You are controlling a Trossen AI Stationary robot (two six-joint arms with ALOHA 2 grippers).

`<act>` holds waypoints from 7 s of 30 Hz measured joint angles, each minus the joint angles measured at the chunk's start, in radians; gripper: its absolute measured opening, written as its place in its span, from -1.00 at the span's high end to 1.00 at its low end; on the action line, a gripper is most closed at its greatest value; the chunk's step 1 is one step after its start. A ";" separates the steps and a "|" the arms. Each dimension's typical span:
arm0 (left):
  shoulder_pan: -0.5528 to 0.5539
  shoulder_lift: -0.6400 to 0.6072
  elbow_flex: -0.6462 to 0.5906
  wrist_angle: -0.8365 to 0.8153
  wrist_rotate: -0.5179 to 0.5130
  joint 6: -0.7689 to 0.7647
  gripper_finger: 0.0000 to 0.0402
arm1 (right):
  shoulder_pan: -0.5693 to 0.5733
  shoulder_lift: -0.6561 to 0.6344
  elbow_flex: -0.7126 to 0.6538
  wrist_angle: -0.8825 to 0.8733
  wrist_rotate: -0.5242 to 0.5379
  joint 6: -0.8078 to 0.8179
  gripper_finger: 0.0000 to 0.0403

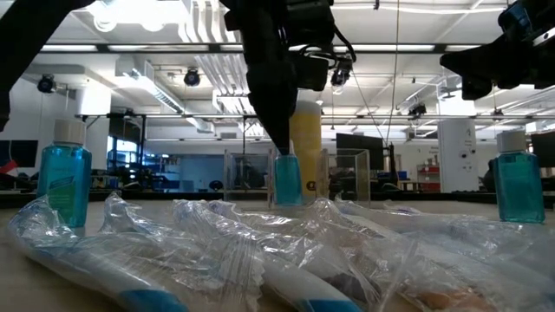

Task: Pick & Place toothbrushing station
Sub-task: Put the blue mouthwash into the transparent organizer

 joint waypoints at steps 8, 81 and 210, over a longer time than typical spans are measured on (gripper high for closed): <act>-0.001 0.001 0.000 0.001 0.007 -0.007 0.17 | 0.000 0.000 0.000 0.000 0.000 0.000 0.96; -0.107 -0.015 0.072 0.107 -0.004 0.104 -0.13 | 0.000 0.000 0.000 0.007 0.000 -0.006 0.96; 0.026 0.003 0.031 0.092 0.071 0.399 0.49 | 0.000 0.000 0.000 0.006 0.000 -0.008 0.96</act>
